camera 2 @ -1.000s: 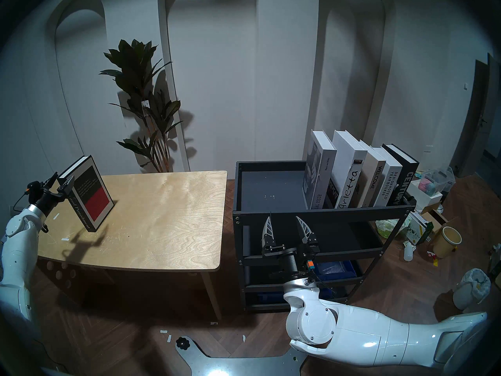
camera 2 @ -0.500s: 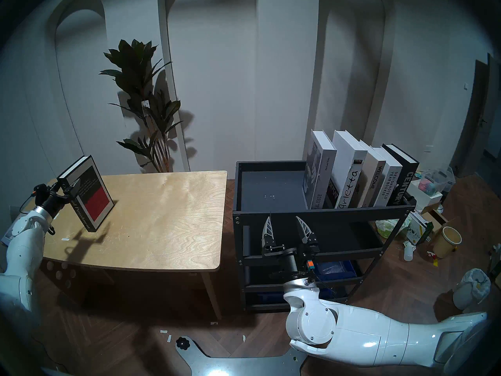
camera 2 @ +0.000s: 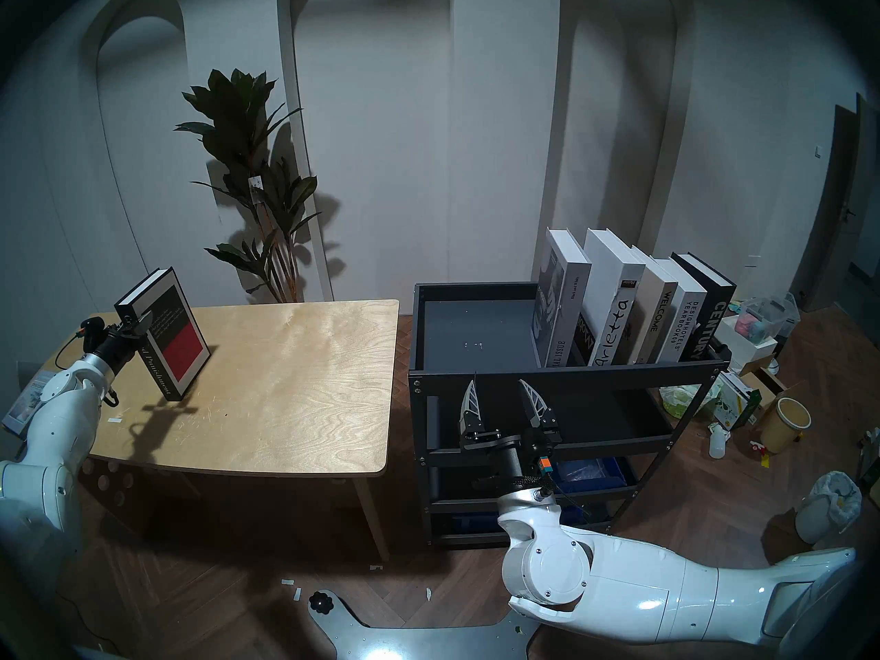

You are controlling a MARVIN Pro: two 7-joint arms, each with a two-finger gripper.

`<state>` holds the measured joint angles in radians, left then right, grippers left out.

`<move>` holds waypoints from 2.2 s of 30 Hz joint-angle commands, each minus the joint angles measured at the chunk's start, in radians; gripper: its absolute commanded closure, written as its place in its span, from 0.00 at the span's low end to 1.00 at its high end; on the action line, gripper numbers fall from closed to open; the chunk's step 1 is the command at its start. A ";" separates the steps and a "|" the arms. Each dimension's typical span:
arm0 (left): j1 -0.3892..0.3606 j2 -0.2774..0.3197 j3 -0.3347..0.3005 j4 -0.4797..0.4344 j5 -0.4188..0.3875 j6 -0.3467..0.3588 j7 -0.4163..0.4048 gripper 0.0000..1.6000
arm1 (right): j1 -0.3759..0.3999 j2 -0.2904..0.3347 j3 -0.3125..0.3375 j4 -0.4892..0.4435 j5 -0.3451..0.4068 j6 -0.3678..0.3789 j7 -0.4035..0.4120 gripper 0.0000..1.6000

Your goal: Move the books from the display table onto the shelf, standing them upright with spines facing out and tallest at one end

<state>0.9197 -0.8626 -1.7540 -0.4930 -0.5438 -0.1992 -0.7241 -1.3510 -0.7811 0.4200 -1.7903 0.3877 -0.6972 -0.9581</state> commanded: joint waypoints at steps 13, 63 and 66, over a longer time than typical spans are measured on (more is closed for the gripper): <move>-0.196 -0.155 0.015 -0.269 -0.086 -0.037 -0.083 1.00 | 0.004 -0.003 0.001 -0.002 -0.002 -0.002 0.001 0.00; -0.174 -0.574 0.279 -0.704 -0.143 0.305 0.383 1.00 | 0.008 -0.009 -0.001 0.007 -0.002 -0.003 0.001 0.00; -0.166 -0.596 0.296 -0.750 -0.148 0.321 0.400 1.00 | 0.009 -0.009 -0.001 0.007 -0.002 -0.003 0.001 0.00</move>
<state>0.7601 -1.3924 -1.4794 -1.1269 -0.6803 0.1027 -0.3537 -1.3465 -0.7873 0.4165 -1.7736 0.3879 -0.6974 -0.9579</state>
